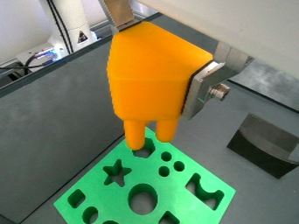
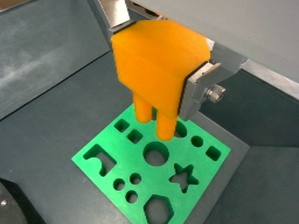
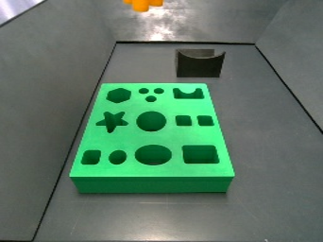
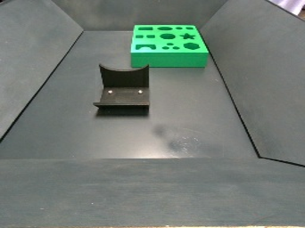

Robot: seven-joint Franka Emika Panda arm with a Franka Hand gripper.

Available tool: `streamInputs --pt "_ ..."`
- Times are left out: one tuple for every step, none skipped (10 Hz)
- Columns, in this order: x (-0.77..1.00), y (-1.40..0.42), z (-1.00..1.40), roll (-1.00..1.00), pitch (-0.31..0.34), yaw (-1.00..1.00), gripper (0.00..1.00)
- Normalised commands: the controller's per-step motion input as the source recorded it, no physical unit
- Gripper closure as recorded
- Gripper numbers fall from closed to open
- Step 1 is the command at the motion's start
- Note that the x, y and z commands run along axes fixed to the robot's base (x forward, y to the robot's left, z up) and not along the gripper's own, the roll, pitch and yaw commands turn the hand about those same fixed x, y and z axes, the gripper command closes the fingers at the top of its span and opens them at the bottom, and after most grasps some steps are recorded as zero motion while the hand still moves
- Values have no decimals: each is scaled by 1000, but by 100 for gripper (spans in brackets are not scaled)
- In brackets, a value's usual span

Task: Pick up the 3 prong object. Move up. Move to above the board. Insert the 3 prong object.
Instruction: Insert the 3 prong object.

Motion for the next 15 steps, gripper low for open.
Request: streamInputs --pt "0 0 -189 41 0 -106 100" --pt "-3 0 -177 34 0 -91 100" --pt "0 0 -169 14 0 -83 100" --pt "0 0 -151 0 -4 -86 100" --pt "0 0 -140 0 -3 -86 100" --pt "0 0 -126 0 0 -86 100" --pt "0 0 -103 0 0 -83 100" --pt "-71 0 -123 9 0 -109 100" --pt "-9 0 -123 23 0 -143 100" --pt "0 0 -137 37 0 -180 100" --pt "0 0 -143 40 0 -214 100" --pt "0 0 -140 44 0 -209 100" --pt "91 14 -237 103 0 0 100" --pt "186 86 -309 123 0 100 100" --pt "191 89 -366 106 0 83 100"
